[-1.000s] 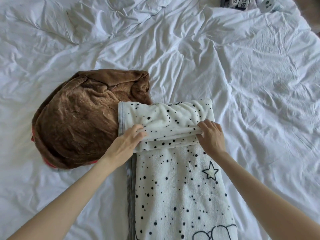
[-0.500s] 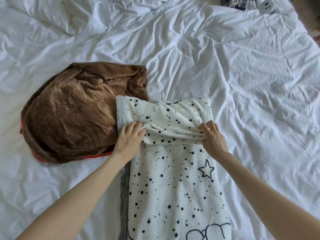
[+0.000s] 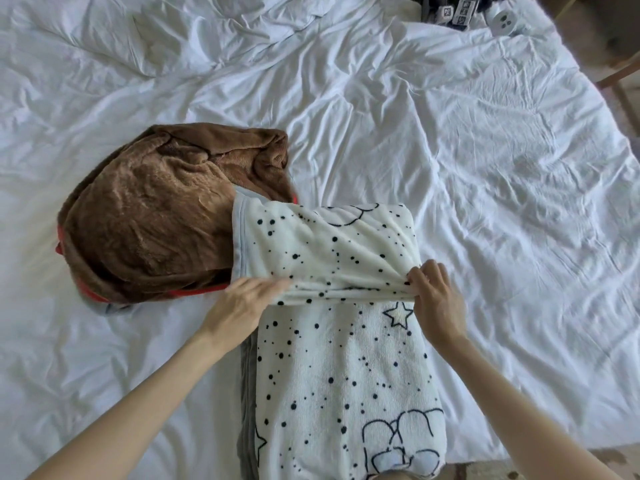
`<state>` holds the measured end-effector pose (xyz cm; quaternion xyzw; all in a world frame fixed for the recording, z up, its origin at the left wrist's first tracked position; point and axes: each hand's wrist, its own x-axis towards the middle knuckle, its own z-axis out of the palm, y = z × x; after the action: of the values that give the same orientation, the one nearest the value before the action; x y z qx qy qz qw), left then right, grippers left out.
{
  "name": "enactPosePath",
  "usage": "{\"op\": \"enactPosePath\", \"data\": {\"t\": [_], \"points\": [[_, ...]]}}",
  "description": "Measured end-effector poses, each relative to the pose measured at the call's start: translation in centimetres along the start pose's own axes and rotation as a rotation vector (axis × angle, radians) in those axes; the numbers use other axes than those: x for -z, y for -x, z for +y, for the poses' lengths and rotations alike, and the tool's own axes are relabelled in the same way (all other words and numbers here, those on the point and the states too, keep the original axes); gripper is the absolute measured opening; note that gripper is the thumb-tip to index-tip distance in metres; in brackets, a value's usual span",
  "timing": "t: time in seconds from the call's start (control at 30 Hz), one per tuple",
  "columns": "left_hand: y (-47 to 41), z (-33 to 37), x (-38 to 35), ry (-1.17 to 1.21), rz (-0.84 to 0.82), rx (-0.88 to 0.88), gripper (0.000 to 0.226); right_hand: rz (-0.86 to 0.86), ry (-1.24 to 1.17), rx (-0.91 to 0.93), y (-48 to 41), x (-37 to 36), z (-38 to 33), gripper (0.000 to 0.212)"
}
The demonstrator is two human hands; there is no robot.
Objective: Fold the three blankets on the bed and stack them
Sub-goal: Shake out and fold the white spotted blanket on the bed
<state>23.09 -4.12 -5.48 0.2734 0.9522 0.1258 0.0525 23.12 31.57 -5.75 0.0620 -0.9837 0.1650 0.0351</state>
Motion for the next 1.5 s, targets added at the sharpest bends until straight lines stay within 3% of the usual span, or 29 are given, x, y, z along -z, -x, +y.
{"op": "enactPosePath", "data": {"t": [0.1,0.17,0.3,0.4,0.57,0.67,0.73,0.9,1.0,1.07,1.2,1.3,1.5], "points": [[1.8,0.4,-1.8,-0.051,-0.326,0.031,0.051,-0.295,0.016,-0.076,1.8,-1.2,0.1,0.037],[1.8,0.5,-1.9,-0.052,-0.363,0.083,0.037,-0.428,-0.010,-0.082,1.6,-1.6,0.4,0.042],[-1.7,1.3,0.1,0.038,-0.004,0.088,0.033,-0.175,-0.118,-0.180,-1.4,-1.6,-1.1,0.030],[-6.7,2.5,-0.2,-0.004,0.224,0.109,0.033,-0.056,-0.097,-0.116,-5.0,-3.2,-3.5,0.037],[-10.9,1.2,-4.8,-0.351,-0.098,0.219,0.058,-0.267,0.031,0.118,-7.8,-8.5,-4.8,0.057],[-9.6,-4.5,-5.6,-0.454,-0.199,0.365,0.068,-0.349,0.120,0.036,-7.6,-10.4,-0.6,0.059],[-8.7,-7.5,-5.3,-0.498,-0.233,0.367,0.075,-0.377,0.130,-0.065,-7.5,-11.0,2.0,0.063],[-10.1,-8.2,-4.1,-0.218,-0.192,0.395,0.091,-0.246,-0.221,-0.510,-7.8,-9.9,3.8,0.086],[-11.3,-7.7,-3.9,-0.143,-0.201,0.454,0.091,-0.246,-0.662,-0.769,-8.5,-8.9,3.1,0.076],[-11.9,-7.0,-3.6,-0.180,-0.205,0.458,0.074,-0.300,-0.976,-0.936,-8.8,-8.1,2.6,0.064],[-11.0,-4.8,-2.4,-0.222,-0.087,0.412,0.050,-0.433,-1.192,-0.937,-8.8,-6.4,2.0,0.041],[-10.3,-3.8,-0.5,-0.234,-0.006,0.387,0.038,-0.313,-1.240,-0.858,-9.3,-4.8,1.5,0.031],[-12.6,-4.2,4.5,-0.300,0.144,0.312,0.035,-0.219,-1.180,-0.701,-12.9,-1.9,0.6,0.034]]}}
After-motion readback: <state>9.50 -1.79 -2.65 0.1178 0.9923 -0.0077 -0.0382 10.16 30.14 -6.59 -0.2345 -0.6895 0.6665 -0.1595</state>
